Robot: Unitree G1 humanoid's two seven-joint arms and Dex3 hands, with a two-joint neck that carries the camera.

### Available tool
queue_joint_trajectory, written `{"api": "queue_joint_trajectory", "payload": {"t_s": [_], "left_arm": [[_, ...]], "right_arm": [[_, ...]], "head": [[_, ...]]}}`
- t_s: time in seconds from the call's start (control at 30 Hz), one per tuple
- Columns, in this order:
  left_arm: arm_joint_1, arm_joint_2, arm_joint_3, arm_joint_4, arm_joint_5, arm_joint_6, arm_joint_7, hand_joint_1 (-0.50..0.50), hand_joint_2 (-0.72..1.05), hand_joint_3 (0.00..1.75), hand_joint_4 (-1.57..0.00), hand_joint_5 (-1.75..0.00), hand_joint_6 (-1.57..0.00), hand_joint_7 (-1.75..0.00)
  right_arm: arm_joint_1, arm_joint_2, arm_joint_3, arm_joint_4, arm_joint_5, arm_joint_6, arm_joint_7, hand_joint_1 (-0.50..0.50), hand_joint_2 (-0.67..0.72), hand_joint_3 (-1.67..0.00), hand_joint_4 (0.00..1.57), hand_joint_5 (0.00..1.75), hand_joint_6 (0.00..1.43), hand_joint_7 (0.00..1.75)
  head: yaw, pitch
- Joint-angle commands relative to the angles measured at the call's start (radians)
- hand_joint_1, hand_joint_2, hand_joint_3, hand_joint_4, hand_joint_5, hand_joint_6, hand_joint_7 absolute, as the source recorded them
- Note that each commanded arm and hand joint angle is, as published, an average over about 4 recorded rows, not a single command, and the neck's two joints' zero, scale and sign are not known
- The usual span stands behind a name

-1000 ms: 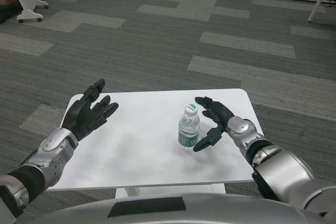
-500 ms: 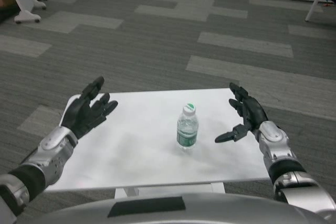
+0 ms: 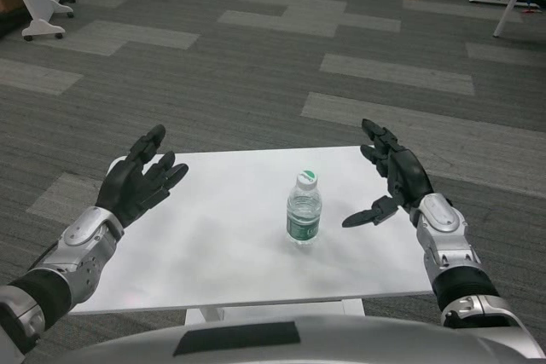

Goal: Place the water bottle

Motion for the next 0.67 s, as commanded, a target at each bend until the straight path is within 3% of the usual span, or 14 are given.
{"api": "queue_joint_trajectory", "payload": {"t_s": [0.03, 0.67], "left_arm": [[-0.004, 0.001, 0.014, 0.001, -0.001, -0.01, 0.003, 0.5, 1.05, 0.09, 0.0, 0.0, 0.0, 0.0], [-0.002, 0.0, 0.017, 0.005, -0.003, -0.013, 0.003, 0.5, 1.05, 0.09, 0.0, 0.0, 0.0, 0.0]], "right_arm": [[0.006, 0.007, 0.004, -0.024, 0.008, -0.017, 0.003, -0.25, 0.25, -0.4, 0.0, 0.48, 0.0, 0.07], [0.003, 0.005, 0.006, -0.023, 0.009, -0.018, 0.003, -0.25, 0.22, -0.4, 0.0, 0.48, 0.0, 0.07]], "head": [[-0.003, 0.01], [-0.012, 0.041]]}}
